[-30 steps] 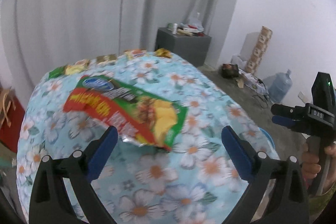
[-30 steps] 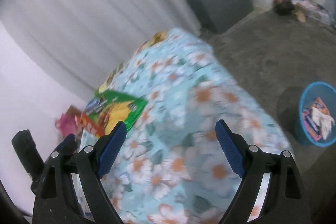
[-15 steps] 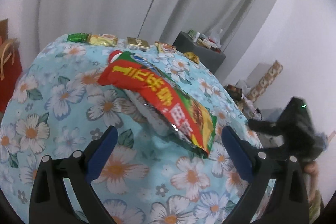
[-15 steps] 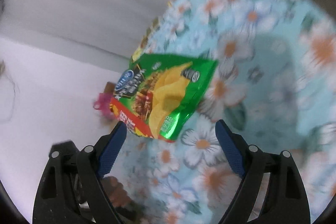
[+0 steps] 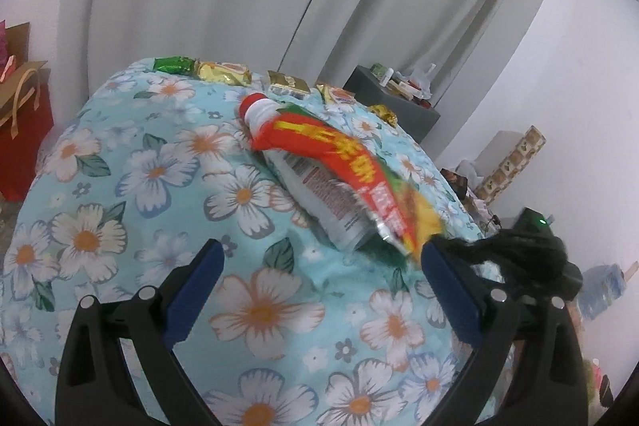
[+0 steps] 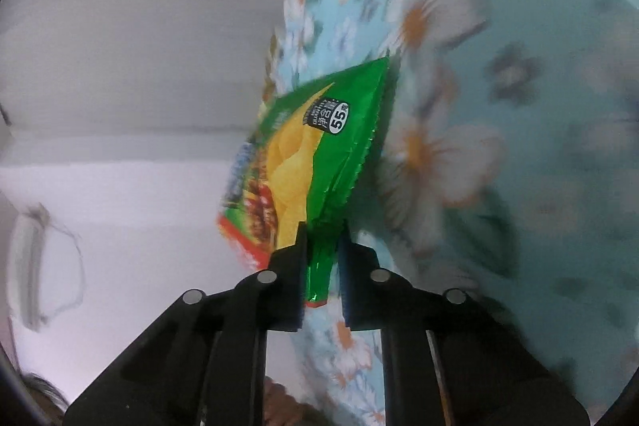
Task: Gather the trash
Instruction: 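Grasp the red-green noodle packet with the left gripper while the right gripper grasps the green chip bag, then grasp the white strawberry drink bottle with the right gripper beside the held chip bag, then lift the noodle packet, chip bag and bottle off the bed cover, then carry the noodle packet over the wastebasket and open the left gripper while the right gripper drops the bottle, then lower the green chip bag into the wastebasket and open the right gripper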
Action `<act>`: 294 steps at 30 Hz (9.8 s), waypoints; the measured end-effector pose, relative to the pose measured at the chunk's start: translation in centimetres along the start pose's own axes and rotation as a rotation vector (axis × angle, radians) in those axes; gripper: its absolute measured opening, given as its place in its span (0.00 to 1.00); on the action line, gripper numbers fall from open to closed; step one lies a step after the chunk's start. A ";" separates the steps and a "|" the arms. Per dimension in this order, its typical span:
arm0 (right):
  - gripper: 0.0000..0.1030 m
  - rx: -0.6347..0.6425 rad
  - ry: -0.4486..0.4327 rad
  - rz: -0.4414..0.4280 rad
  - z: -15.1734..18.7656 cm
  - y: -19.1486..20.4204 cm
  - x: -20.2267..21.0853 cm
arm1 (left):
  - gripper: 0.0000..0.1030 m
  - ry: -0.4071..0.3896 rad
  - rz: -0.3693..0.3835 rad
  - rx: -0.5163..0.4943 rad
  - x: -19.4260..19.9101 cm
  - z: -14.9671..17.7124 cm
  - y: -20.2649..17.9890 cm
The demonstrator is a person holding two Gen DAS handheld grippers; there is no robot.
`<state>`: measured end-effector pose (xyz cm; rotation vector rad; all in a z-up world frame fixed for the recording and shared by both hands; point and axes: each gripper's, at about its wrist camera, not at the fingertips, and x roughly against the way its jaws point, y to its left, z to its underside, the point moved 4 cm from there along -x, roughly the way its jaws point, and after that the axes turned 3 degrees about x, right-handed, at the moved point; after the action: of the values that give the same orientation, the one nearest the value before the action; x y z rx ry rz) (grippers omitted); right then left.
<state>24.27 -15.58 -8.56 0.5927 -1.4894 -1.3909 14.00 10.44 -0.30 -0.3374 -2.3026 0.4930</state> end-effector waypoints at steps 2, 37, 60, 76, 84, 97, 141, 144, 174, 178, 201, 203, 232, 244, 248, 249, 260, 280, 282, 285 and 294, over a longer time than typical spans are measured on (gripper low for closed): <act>0.10 -0.010 -0.074 -0.011 -0.1 -0.4 2.4 | 0.94 0.002 0.006 0.008 0.0 0.0 0.1; 0.10 0.137 -0.180 0.270 6.1 -1.7 10.2 | 0.67 0.069 0.187 0.299 -3.9 -5.2 -0.4; 0.57 0.365 -0.125 0.396 12.8 2.9 12.3 | 0.68 0.211 0.223 0.021 -7.8 3.9 -13.4; 0.75 0.432 -0.014 0.474 1.4 4.7 6.1 | 0.81 0.169 0.138 -0.155 3.0 6.9 -7.0; 0.58 0.380 0.056 0.410 2.5 2.3 4.8 | 0.80 0.274 0.174 0.029 1.2 10.0 -4.4; 0.56 0.475 0.038 0.487 7.1 1.7 9.8 | 0.59 0.167 0.369 0.034 0.6 6.5 -9.2; 0.57 0.473 -0.122 0.666 8.8 0.3 12.7 | 0.11 0.220 0.057 -0.456 -4.7 7.5 -18.9; 0.56 0.471 -0.130 0.655 8.8 0.3 12.9 | 0.11 0.220 0.057 -0.457 -4.7 7.4 -18.9; 0.56 0.443 -0.185 0.610 9.0 0.8 14.6 | 0.10 0.203 0.065 -0.455 -5.0 6.5 -18.6; 0.56 0.437 -0.205 0.602 9.3 0.9 15.2 | 0.10 0.176 0.064 -0.466 -4.6 5.8 -18.7; 0.56 0.424 -0.295 0.522 10.1 1.2 18.9 | 0.10 0.131 0.082 -0.529 -2.2 5.9 -20.6; 0.56 0.422 -0.301 0.516 10.1 1.2 19.2 | 0.10 0.131 0.084 -0.536 -2.1 6.0 -20.9; 0.56 0.159 -0.682 0.432 8.8 -6.8 36.2 | 0.10 0.238 0.229 -0.841 -8.0 10.0 -35.0; 0.56 -0.228 -0.824 0.483 5.6 -21.6 44.6 | 0.10 0.563 0.257 -1.030 -23.4 20.4 -45.8; 0.56 -0.286 -0.822 0.473 2.3 -25.1 44.5 | 0.10 0.624 0.232 -1.084 -28.5 24.1 -49.5; 0.57 -0.302 -0.832 0.469 1.5 -26.0 44.6 | 0.11 0.633 0.233 -1.089 -29.4 24.8 -50.3; 0.74 -0.480 -0.842 0.569 0.5 -35.6 44.4 | 0.70 0.637 0.305 -1.198 -32.5 30.5 -53.5; 0.74 -0.336 -1.020 0.619 6.7 -27.8 48.5 | 0.74 0.438 0.378 -0.886 -19.7 15.5 -46.1; 0.74 -0.303 -1.009 0.631 6.9 -26.5 48.4 | 0.77 0.400 0.393 -0.844 -17.2 13.8 -44.6; 0.74 -0.244 -1.002 0.659 6.8 -24.6 48.0 | 0.80 0.330 0.407 -0.810 -13.8 11.6 -42.2; 0.73 -0.254 -0.924 0.665 4.9 -24.6 46.3 | 0.86 0.205 0.395 -0.688 -5.9 8.5 -33.6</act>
<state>-5.13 -58.53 -16.22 -0.7697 -1.8974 -1.3069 8.81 -23.83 5.40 -1.1315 -2.1396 -0.1699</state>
